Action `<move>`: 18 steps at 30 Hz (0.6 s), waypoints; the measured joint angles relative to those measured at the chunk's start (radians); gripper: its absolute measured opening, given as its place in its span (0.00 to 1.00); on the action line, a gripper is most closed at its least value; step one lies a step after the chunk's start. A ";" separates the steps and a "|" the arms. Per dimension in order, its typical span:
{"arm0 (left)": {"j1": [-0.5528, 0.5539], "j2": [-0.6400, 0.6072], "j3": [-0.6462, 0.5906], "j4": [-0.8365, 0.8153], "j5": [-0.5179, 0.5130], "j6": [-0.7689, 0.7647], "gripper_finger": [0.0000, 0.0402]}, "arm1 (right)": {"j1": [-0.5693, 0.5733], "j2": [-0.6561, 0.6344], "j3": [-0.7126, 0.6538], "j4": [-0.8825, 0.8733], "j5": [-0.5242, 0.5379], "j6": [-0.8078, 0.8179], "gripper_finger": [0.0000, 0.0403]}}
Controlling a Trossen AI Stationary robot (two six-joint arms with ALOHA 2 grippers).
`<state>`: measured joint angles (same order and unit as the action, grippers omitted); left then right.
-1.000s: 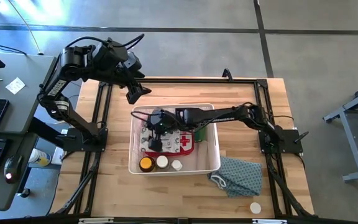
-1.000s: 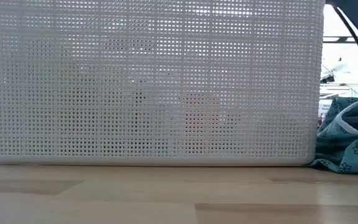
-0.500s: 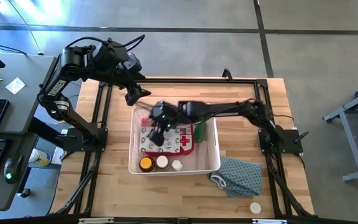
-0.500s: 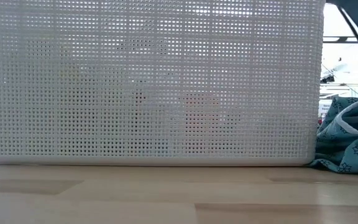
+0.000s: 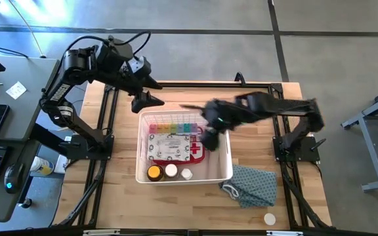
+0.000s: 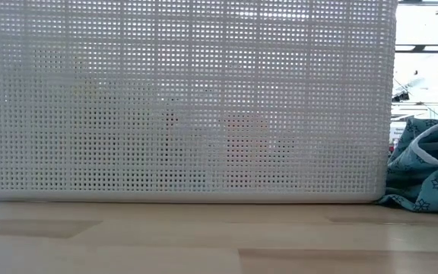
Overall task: Pick & place medical supplies in basket/bin
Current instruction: Put the orange pill bottle into the white container
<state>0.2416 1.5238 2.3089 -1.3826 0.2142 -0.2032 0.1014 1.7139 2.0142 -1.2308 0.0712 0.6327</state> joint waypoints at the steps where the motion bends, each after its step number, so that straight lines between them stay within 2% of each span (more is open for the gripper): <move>1: 0.000 0.000 0.000 0.021 0.017 -0.010 0.96 | 0.030 -0.022 0.000 -0.047 0.026 0.025 0.70; 4: 0.000 0.000 0.000 0.056 0.058 -0.048 0.96 | 0.116 -0.061 0.000 -0.164 0.111 0.115 0.70; 9: 0.000 -0.010 0.000 0.025 0.065 -0.095 0.96 | 0.257 -0.087 0.000 -0.243 0.143 0.279 0.70; 12: -0.005 -0.013 0.000 -0.008 0.037 -0.128 0.96 | 0.363 -0.082 0.000 -0.287 0.188 0.359 0.70; 15: -0.047 -0.016 0.000 -0.003 -0.021 -0.169 0.96 | 0.485 -0.067 -0.005 -0.336 0.315 0.413 0.70; 18: -0.106 -0.018 0.000 0.020 -0.048 -0.198 0.96 | 0.589 -0.077 -0.081 -0.337 0.376 0.510 0.68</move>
<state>0.1355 1.5063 2.3093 -1.3627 0.1660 -0.4009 0.6907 1.6369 1.9328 -1.5682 0.4474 1.1427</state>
